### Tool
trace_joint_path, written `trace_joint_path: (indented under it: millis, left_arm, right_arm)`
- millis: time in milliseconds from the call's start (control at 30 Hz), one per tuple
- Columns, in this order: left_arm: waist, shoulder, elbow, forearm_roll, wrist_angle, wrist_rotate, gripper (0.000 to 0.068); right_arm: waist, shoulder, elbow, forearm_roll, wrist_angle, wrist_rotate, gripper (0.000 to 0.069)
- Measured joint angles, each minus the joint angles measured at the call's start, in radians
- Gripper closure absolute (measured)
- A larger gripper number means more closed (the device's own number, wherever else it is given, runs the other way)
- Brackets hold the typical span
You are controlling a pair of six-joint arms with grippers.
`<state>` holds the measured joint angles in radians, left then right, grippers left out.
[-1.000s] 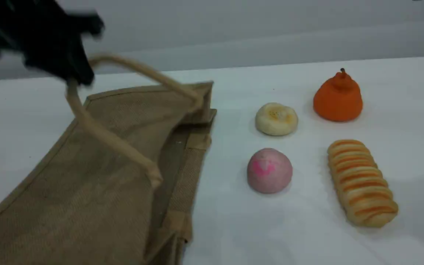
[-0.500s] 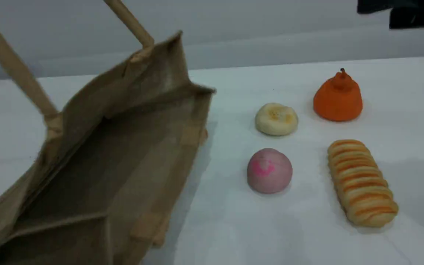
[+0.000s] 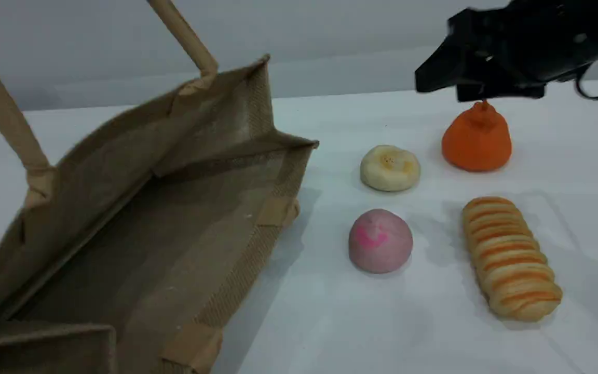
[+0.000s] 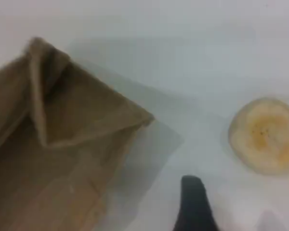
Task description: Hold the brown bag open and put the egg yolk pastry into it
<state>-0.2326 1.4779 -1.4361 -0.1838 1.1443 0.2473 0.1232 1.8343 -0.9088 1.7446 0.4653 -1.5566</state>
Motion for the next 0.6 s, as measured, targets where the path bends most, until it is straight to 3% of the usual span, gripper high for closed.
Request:
trace_joint_path:
  millis: [233, 600]
  left_arm:
    - [0.001, -0.006, -0.055, 0.001, -0.002, -0.02, 0.0598]
    - [0.001, -0.005, -0.055, 0.001, 0.012, -0.046, 0.0598]
  right_arm:
    - [0.0, 0.155, -0.147, 0.001, -0.053, 0.0, 0.0279]
    - [0.0, 0.338, -0.292, 0.0, -0.081, -0.014, 0.0279]
